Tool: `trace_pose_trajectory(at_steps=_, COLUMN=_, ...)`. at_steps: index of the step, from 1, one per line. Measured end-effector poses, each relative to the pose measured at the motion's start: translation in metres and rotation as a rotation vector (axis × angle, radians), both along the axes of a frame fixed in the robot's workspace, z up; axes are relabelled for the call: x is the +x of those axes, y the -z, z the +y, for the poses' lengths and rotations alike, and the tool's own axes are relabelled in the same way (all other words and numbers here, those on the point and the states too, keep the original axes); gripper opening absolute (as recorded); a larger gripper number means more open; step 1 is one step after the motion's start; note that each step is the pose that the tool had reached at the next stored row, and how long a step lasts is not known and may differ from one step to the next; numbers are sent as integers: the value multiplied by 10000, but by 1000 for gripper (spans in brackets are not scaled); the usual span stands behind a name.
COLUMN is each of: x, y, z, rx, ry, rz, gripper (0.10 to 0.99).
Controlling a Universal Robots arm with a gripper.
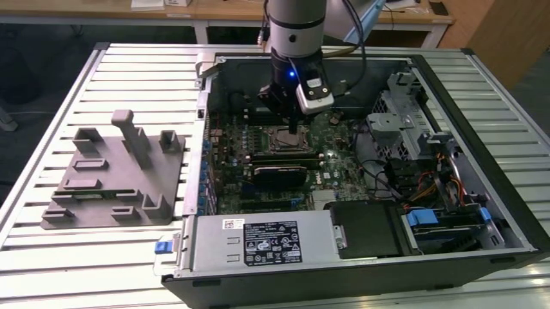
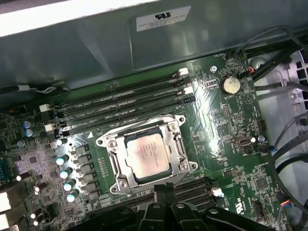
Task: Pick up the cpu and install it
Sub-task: 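Install the second cpu locking lever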
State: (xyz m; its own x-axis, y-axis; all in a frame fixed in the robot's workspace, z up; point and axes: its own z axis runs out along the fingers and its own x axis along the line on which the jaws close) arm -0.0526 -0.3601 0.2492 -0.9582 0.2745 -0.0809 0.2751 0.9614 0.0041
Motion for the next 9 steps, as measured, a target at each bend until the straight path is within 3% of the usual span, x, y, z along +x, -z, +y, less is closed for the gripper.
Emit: trace_pose_trajectory(at_steps=9, x=0, y=2, z=-92, rx=1, ry=-1, rz=0, gripper=106)
